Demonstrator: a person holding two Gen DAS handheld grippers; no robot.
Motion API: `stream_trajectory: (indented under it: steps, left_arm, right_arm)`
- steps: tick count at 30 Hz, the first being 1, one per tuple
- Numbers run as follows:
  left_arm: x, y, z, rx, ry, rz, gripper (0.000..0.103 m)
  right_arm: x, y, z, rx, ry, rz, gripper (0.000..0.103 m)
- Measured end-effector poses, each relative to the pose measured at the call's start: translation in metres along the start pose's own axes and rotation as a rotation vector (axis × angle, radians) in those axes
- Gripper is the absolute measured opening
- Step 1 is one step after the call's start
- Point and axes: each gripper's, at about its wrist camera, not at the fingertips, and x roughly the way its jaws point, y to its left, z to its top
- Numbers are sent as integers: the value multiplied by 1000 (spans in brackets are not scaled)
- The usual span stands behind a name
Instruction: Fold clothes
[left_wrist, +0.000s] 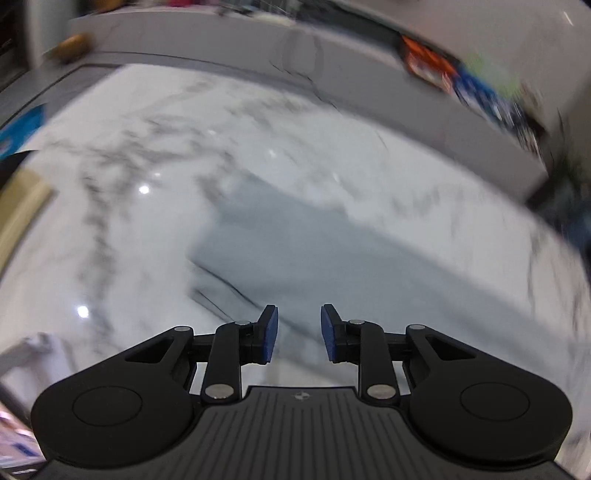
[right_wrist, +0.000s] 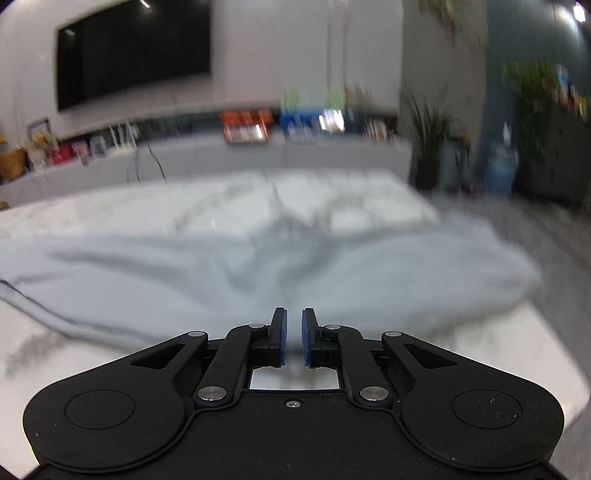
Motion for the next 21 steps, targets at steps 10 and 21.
stream_trajectory:
  steps: [10, 21]
  left_arm:
    - [32, 26, 32, -153, 171, 122, 35]
    - [43, 29, 24, -224, 135, 128, 12]
  right_arm:
    - [7, 22, 5, -81, -40, 96, 29]
    - [12, 23, 3, -73, -11, 96, 29]
